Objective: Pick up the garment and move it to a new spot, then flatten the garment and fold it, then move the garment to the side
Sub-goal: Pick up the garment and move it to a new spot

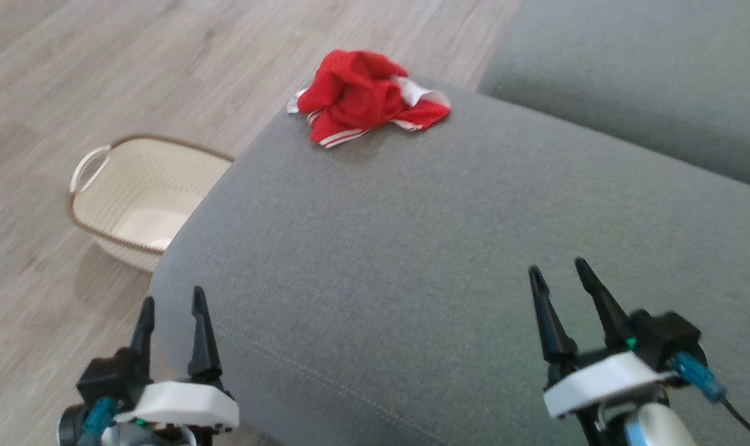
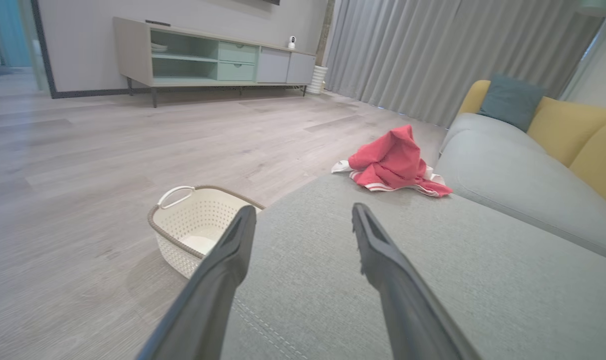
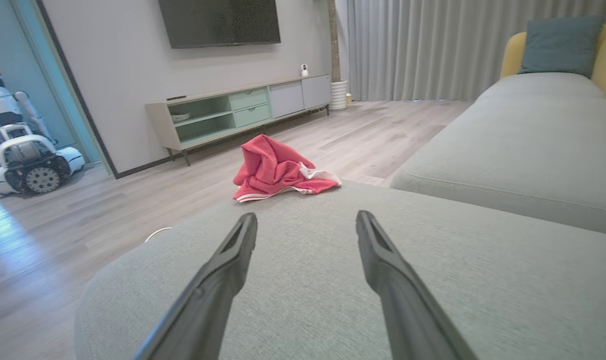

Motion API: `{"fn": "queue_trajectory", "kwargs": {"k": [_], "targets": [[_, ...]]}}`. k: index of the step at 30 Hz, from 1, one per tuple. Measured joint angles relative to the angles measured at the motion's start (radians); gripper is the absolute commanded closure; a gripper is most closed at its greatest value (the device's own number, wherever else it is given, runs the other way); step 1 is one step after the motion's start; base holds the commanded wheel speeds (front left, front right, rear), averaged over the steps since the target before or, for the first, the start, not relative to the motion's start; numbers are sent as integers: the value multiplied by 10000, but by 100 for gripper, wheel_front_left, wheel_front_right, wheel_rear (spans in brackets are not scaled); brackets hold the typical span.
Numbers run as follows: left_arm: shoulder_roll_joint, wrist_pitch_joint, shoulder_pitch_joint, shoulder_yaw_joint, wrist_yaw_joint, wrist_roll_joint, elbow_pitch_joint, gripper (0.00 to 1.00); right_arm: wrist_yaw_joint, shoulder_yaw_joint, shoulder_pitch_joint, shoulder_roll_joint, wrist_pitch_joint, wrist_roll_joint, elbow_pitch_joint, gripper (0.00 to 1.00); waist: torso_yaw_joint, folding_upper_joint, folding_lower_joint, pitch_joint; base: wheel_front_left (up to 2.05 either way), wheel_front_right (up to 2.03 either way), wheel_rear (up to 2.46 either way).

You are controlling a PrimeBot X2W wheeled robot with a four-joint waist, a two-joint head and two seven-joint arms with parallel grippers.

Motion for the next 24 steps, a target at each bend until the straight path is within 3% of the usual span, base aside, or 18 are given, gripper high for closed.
{"fn": "queue_trajectory", "kwargs": {"k": [15,20,24], "targets": [[-13,0,418,199,552,-447,-788,0,2,577,-992,-6,188,-242,157,0,477,0,1,949,0,0,0],[-15,0,337,207,458,-476,-598,0,2,527,-1151,-8,268,-401,17,0,495,0,1,1236,0,0,0],[40,0,-418,192,50,-224,-92,0,0,117,-1154,-8,364,-631,-305,0,507,0,1,1613,0,0,0]]}}
